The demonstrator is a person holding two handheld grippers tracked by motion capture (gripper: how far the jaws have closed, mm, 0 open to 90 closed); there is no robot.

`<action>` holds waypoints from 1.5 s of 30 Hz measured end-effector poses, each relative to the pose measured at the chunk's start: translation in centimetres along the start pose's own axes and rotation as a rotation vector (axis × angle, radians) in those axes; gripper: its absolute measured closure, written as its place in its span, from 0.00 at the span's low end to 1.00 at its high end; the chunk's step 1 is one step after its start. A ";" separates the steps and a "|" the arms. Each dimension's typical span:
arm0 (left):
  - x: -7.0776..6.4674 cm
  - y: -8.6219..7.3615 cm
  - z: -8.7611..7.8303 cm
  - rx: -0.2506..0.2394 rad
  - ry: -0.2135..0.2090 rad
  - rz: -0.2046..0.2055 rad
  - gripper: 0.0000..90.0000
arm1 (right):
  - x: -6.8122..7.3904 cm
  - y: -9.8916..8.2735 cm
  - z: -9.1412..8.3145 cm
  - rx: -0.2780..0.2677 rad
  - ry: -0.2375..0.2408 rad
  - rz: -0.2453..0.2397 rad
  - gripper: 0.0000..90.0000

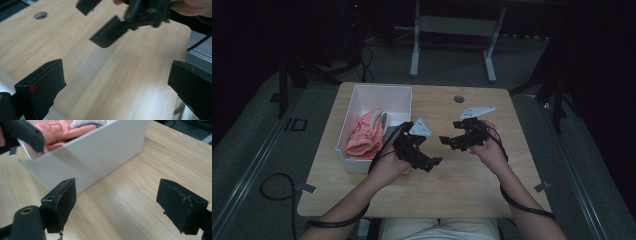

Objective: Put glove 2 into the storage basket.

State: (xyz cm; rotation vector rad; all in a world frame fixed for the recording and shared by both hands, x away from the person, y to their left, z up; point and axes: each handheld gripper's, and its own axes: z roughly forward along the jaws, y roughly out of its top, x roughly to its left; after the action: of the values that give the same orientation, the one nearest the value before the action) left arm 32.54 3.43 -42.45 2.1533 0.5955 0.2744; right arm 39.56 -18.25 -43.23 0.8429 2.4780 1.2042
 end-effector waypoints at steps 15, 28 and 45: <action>-2.8 -1.6 4.5 0.071 -0.089 0.056 0.01 | -1.1 -5.0 0.1 0.029 -0.049 -0.003 0.18; -2.8 -5.6 8.6 0.116 -0.148 0.041 0.01 | -2.9 -9.5 1.4 0.081 -0.143 0.000 0.17; -2.6 -9.1 9.8 0.105 -0.136 0.017 0.01 | -4.6 -13.5 1.5 0.097 -0.178 0.079 0.16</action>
State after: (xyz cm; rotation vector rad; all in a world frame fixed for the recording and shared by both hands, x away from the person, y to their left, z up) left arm 31.26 0.01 -55.54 2.2581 0.5246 0.1069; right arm 38.70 -26.72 -54.82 1.0348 2.3942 0.9918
